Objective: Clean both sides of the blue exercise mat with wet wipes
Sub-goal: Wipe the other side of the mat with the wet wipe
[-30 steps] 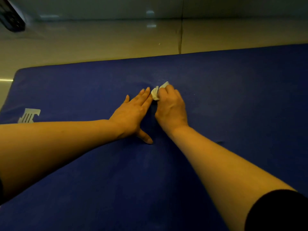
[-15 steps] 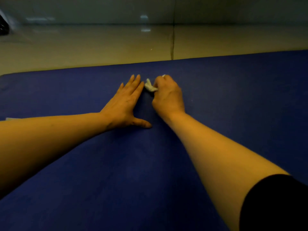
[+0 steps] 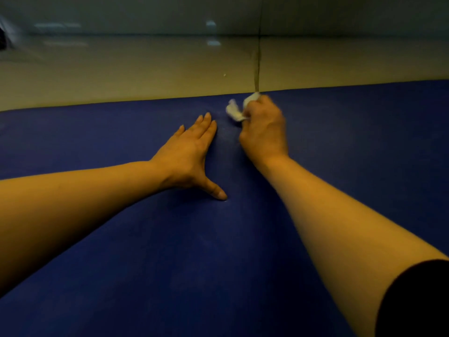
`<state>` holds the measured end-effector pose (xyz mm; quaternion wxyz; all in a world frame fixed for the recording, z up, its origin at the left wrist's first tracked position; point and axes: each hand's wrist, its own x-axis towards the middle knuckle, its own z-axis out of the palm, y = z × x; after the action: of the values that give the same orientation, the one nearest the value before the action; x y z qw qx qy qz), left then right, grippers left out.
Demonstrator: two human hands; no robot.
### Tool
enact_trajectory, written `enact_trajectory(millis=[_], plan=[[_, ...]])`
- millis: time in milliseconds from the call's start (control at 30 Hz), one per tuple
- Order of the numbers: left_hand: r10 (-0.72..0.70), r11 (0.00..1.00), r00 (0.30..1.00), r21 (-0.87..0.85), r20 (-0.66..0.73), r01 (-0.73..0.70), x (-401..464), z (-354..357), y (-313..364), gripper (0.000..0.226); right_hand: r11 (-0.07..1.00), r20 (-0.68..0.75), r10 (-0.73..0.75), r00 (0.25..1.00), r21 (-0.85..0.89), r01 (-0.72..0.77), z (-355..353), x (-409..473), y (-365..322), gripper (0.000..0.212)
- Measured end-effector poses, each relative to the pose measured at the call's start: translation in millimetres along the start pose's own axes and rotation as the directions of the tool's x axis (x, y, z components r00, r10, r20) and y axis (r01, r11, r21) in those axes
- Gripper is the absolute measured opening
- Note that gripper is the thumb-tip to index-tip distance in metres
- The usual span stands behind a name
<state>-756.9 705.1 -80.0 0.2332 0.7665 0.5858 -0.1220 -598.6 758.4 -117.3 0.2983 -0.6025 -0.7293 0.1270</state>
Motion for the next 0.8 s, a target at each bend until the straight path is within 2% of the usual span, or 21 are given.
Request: enact_trajectory(millis=[133, 233, 300, 400, 467, 567, 633, 700, 800], plan=[[0.001, 1.0, 1.0, 0.019, -0.004, -0.001, 0, 2, 0, 0.152, 0.962, -0.168, 0.26, 0.951, -0.034, -0.269, -7, 10, 21, 0.015], [-0.006, 1.0, 1.0, -0.008, 0.015, 0.006, 6, 1, 4, 0.154, 0.984, -0.162, 0.177, 0.971, 0.005, -0.179, 11, 10, -5, 0.019], [-0.02, 0.999, 0.999, -0.034, 0.048, 0.022, 8, -2, 7, 0.155, 0.998, -0.047, 0.064, 0.997, 0.029, -0.062, 23, 14, -20, 0.019], [-0.035, 0.997, 0.998, -0.065, 0.058, 0.039, 9, -2, 9, 0.156, 0.999, 0.069, -0.001, 0.998, -0.034, 0.003, 19, 28, -15, 0.019], [-0.043, 0.997, 0.998, -0.069, 0.05, 0.047, 9, -1, 13, 0.155, 0.991, 0.063, 0.043, 0.997, -0.132, -0.034, 3, 36, 6, 0.022], [-0.045, 0.999, 0.998, -0.025, 0.045, 0.047, 14, 3, 23, 0.155, 0.945, -0.076, 0.268, 0.961, -0.174, -0.277, -29, 43, 47, 0.026], [-0.066, 0.998, 0.997, -0.007, 0.043, 0.066, 18, 3, 28, 0.156, 0.913, -0.114, 0.359, 0.926, -0.164, -0.374, -34, 47, 56, 0.025], [-0.08, 0.997, 0.996, -0.001, 0.044, 0.08, 20, 2, 30, 0.158, 0.926, -0.093, 0.343, 0.935, -0.134, -0.353, -23, 47, 40, 0.023], [-0.085, 0.996, 0.995, 0.004, 0.055, 0.085, 20, 0, 31, 0.158, 0.984, -0.013, 0.173, 0.985, -0.037, -0.173, 1, 37, 7, 0.022]])
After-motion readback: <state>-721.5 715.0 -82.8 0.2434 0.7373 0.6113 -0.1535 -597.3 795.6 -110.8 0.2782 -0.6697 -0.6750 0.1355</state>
